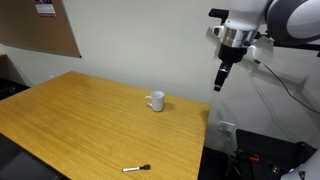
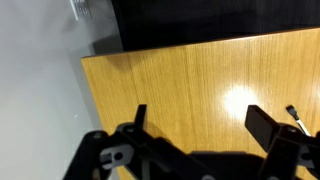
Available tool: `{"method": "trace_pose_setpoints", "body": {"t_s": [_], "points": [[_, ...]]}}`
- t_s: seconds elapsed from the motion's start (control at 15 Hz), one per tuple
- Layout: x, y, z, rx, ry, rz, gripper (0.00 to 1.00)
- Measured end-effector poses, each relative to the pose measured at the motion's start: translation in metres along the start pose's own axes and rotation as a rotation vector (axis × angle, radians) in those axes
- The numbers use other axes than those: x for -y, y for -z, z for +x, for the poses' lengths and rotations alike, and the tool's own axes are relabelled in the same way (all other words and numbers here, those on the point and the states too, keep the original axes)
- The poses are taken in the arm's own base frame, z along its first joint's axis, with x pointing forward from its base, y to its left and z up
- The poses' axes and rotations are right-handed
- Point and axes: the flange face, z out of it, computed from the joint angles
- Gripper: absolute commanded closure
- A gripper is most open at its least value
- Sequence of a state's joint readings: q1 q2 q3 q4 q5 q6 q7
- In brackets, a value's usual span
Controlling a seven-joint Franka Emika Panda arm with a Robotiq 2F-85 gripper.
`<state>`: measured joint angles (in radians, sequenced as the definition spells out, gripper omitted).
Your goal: Move the mug forward then put the marker inside the mug
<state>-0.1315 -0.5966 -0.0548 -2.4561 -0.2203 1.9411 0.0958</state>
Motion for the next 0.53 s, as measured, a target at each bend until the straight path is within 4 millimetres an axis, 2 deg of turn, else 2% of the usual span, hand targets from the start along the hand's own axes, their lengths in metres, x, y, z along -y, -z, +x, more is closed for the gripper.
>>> {"method": "trace_pose_setpoints", "body": {"t_s": [0.33,0.53], "points": [[-0.026,-0.004,0.026,-0.024,0.063,-0.026,0.00],[-0.039,-0.014,0.043,-0.031,0.093,-0.039,0.00]]}}
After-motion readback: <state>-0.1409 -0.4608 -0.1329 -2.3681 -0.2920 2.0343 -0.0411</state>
